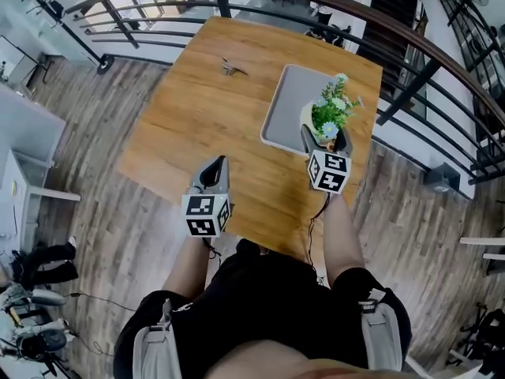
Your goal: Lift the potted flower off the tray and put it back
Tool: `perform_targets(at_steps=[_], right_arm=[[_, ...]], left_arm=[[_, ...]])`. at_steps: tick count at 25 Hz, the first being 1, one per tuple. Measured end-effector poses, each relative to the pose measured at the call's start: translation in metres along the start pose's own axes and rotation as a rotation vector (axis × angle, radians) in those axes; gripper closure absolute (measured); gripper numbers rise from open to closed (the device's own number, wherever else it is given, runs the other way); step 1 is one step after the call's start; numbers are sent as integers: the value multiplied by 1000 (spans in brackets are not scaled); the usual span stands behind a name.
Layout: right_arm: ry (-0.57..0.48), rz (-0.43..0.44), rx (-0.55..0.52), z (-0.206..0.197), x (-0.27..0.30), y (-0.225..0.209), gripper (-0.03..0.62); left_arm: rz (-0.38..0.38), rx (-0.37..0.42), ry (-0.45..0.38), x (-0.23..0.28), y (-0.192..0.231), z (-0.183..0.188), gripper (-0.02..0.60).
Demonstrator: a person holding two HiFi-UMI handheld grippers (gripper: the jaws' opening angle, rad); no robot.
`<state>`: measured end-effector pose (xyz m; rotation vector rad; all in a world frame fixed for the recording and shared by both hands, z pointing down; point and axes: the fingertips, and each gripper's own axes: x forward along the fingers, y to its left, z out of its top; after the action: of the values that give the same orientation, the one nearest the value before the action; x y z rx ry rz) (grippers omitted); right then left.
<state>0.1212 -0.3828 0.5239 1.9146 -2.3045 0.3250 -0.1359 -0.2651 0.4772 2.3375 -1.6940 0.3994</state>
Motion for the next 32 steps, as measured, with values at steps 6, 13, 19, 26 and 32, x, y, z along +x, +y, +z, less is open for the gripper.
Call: perform_targets(at_steps=[6,13,19,26,32], right_arm=[[75,22,-2,-40,36,-6,152],[159,13,-9,-85,68,-14,153],[232,6,-35,-125,86,-17,154],[313,-21,-14,-159,90,-25,157],[345,-36,-32,-167,89,-29,161]], left_arm=[[68,-14,61,2,10,-23,569],[129,-30,83,5,23,-36,569],[138,-41,114,14,32,-49,569],[122,-41,130,15,33,-54,569],[126,-45,87,12,34,-43,569]])
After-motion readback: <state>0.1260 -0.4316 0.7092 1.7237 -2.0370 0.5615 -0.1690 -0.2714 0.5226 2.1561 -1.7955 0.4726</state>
